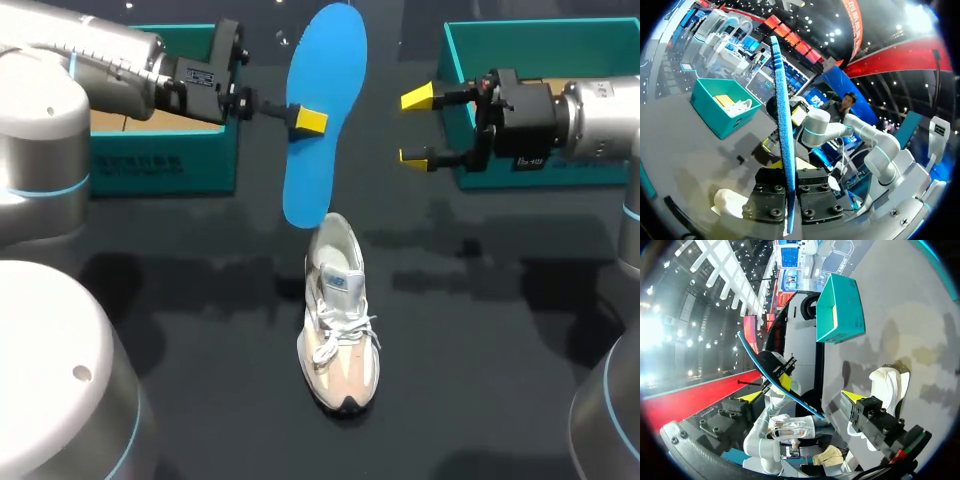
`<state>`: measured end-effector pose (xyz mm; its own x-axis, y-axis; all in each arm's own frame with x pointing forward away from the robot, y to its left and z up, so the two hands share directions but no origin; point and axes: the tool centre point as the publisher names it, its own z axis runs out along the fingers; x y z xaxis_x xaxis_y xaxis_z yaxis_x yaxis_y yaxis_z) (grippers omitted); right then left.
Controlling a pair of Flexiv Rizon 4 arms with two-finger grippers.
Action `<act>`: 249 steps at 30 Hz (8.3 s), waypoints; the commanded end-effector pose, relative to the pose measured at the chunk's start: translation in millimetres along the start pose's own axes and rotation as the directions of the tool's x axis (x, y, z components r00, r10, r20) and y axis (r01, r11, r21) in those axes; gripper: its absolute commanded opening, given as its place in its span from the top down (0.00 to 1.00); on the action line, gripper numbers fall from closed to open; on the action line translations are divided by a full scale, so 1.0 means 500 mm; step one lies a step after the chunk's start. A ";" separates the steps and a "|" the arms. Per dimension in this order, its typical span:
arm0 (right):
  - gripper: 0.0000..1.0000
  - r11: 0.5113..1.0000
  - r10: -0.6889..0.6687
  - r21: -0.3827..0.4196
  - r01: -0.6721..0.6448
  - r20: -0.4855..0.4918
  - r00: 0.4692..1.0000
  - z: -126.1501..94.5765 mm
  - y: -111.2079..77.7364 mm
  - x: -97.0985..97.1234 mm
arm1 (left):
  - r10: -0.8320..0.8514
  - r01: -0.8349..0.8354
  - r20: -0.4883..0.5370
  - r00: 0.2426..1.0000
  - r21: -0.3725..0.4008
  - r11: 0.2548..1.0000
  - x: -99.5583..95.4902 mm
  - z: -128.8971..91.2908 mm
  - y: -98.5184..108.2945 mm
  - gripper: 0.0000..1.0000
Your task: Take the shoe out of the shoebox, open the shoe tongue, remove and reinsert the insole, then place the shoe into the shoebox
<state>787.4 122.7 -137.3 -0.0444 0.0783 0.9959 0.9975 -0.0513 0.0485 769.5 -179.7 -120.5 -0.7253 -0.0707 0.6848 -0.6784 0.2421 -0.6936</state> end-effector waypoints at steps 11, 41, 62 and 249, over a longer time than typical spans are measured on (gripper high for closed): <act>0.00 1.000 0.001 -0.001 -0.001 0.003 1.000 0.000 -0.002 0.000 | -0.600 0.598 -0.028 0.800 0.125 0.792 -0.060 0.044 0.020 1.00; 0.00 0.990 -0.001 0.115 -0.086 0.603 0.798 -0.014 -0.010 0.112 | -0.702 0.708 -0.099 0.705 0.158 0.688 -0.135 0.074 0.042 1.00; 0.00 0.973 -0.068 0.139 -0.186 0.936 0.344 0.082 -0.029 0.211 | -0.702 0.708 -0.099 0.705 0.158 0.688 -0.135 0.074 0.042 1.00; 0.00 0.996 0.087 -0.009 -0.087 0.020 0.996 -0.004 -0.095 -0.020 | 0.951 -0.981 0.248 0.182 0.107 0.160 -0.122 -0.029 -0.018 1.00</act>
<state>740.1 120.7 -148.7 0.0436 0.0923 0.9948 0.9972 -0.0650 -0.0377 817.1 -168.4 -149.4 -0.9664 -0.1657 -0.1967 0.2164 -0.1101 -0.9701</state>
